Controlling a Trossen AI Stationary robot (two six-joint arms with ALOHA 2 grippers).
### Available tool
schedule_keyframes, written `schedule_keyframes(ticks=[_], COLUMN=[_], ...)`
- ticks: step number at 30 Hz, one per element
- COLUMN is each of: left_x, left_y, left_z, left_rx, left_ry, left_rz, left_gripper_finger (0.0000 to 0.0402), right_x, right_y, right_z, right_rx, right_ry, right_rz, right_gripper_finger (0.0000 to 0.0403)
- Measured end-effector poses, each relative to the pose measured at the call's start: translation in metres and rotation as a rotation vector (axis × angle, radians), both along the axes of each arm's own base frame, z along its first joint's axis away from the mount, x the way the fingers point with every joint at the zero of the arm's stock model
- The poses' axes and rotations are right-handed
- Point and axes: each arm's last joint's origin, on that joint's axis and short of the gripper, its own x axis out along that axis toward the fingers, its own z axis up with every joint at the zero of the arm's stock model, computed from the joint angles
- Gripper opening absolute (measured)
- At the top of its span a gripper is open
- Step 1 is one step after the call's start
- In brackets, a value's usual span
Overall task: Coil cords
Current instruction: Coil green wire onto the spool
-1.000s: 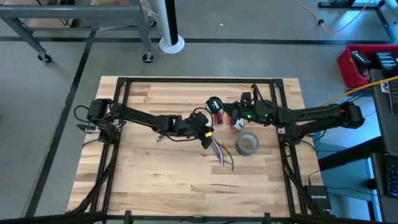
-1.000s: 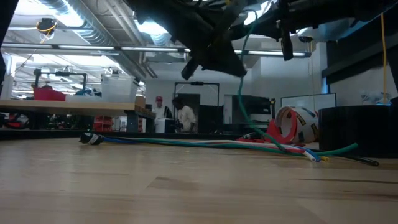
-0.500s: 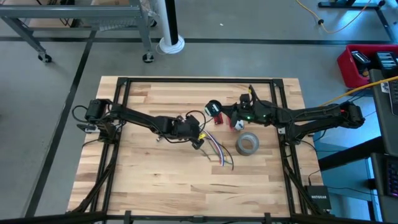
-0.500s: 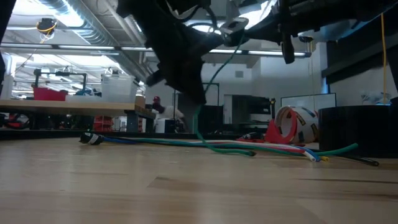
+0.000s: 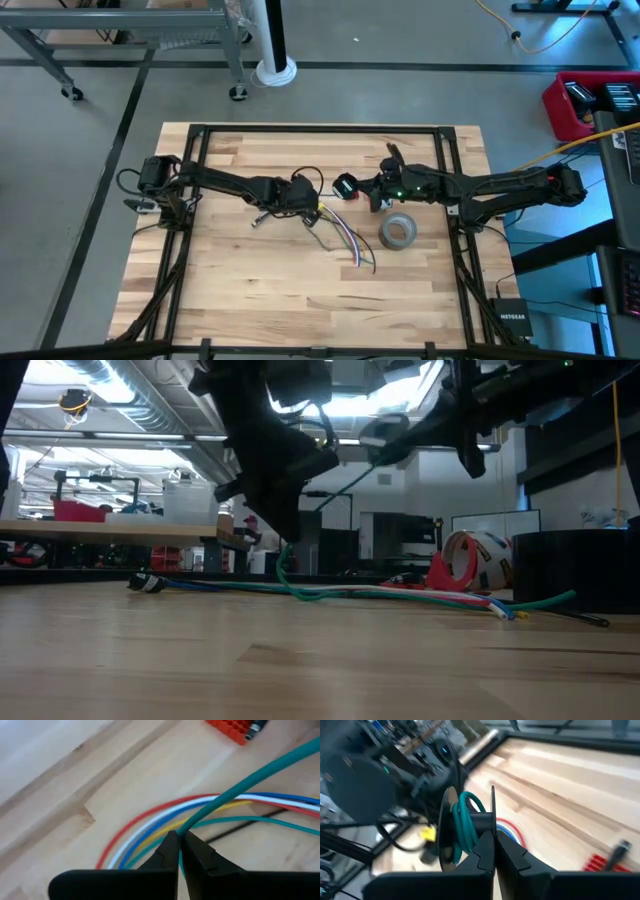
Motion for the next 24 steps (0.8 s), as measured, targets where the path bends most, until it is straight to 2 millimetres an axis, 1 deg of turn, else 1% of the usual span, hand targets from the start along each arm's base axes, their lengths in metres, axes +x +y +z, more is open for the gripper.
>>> schedule_keyframes(ticks=[8, 16, 24], left_x=[0.0, -0.001, 0.006], left_y=[0.017, 0.033, 0.046], left_z=[-0.001, -0.001, 0.002], left_rx=[-0.045, -0.174, -0.284], left_ry=[0.013, -0.006, -0.107], left_rz=[-0.01, -0.019, -0.099], left_gripper_finger=[0.0, 0.0, 0.0], right_x=[-0.006, -0.012, -0.019], right_y=[0.0, 0.001, 0.001], right_z=[-0.013, -0.023, -0.033], right_rx=[0.01, 0.018, 0.012], right_ry=[0.15, 0.273, 0.405], right_rz=[0.0, -0.001, -0.014], right_gripper_finger=[0.0004, 0.0004, 0.0004])
